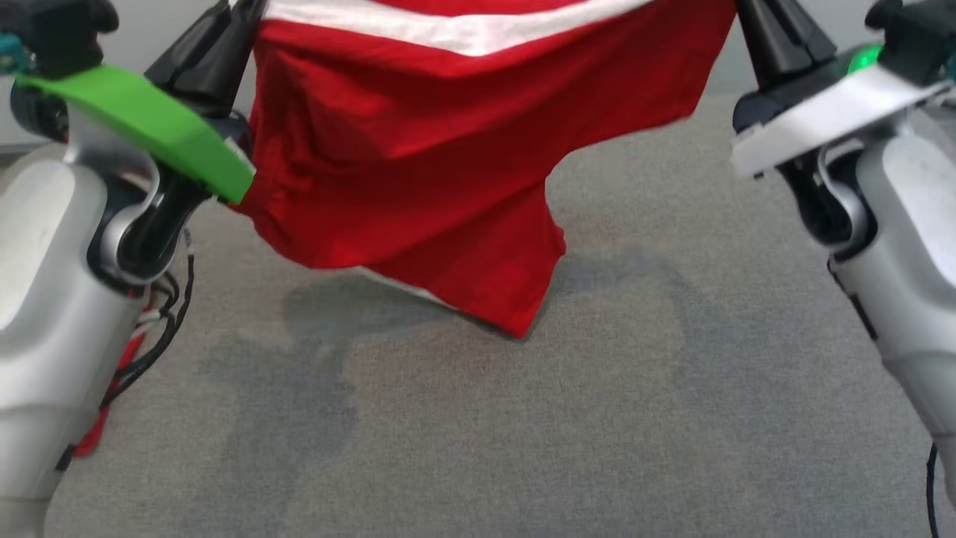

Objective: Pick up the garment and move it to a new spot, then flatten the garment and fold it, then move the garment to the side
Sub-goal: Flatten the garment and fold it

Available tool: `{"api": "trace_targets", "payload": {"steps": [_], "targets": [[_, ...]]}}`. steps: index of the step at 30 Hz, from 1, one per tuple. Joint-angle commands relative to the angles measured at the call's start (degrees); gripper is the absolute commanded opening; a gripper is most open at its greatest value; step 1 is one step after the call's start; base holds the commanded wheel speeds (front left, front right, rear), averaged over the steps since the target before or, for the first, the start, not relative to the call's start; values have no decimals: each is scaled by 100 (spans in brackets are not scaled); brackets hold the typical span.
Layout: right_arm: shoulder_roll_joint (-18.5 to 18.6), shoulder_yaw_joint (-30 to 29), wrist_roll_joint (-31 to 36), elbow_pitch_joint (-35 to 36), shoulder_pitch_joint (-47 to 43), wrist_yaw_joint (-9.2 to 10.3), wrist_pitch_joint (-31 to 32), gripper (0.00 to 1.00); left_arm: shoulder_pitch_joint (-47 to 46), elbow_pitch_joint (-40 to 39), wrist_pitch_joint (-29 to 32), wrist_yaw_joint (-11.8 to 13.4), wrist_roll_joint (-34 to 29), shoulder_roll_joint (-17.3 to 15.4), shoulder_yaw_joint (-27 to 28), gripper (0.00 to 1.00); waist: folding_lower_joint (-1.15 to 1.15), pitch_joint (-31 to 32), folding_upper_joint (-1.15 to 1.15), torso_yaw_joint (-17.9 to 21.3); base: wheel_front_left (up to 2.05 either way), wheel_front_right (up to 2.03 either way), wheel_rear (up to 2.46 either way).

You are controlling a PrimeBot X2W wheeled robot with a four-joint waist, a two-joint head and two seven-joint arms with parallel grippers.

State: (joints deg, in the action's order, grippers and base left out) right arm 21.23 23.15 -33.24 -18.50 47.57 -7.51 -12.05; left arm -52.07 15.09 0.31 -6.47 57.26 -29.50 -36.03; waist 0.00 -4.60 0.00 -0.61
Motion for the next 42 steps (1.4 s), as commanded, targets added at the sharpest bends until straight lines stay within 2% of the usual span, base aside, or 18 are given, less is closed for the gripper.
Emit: {"api": "trace_targets", "payload": {"steps": [1,5,8,12,16,21,26,31,36,42], "targets": [[20,36,-52,-110,289,5,59,0,-233,157,56,25,-35,143,-40,0,0,-884,0,-38,0,0,0],[139,225,147,-684,1464,6,94,0,-1191,886,-13,23,-307,445,-27,0,0,-1688,0,-20,0,0,0],[181,106,388,-1233,2369,6,-57,0,-1969,1316,-468,-23,-612,633,39,0,0,-2058,0,30,0,0,0],[176,-133,786,-1799,3252,6,-254,0,-2689,1776,-1116,-79,-796,847,26,0,0,-2221,0,82,0,0,0],[83,-304,847,-1883,3299,6,-316,0,-2611,1969,-1390,-100,-601,999,-256,0,0,-2128,0,122,0,0,0],[191,-37,789,-1242,1947,6,-313,0,-1554,1877,-1515,-105,62,937,-944,0,0,-1871,0,164,0,0,0],[232,-111,435,-762,-139,6,-315,0,-25,1888,-1554,-106,731,952,-1578,0,0,-1519,0,241,0,0,0],[71,-197,242,-740,-1875,6,-316,0,1343,1876,-1551,-107,1122,1129,-1416,0,0,-1146,0,325,0,0,0],[-145,-379,254,-728,-3021,6,-316,0,2500,1815,-1544,-107,943,1322,-951,0,0,-677,0,396,0,0,0],[-311,-434,448,-725,-4044,6,-316,0,3771,1705,-1541,-107,582,1485,-650,0,0,88,0,391,0,0,0]]}}
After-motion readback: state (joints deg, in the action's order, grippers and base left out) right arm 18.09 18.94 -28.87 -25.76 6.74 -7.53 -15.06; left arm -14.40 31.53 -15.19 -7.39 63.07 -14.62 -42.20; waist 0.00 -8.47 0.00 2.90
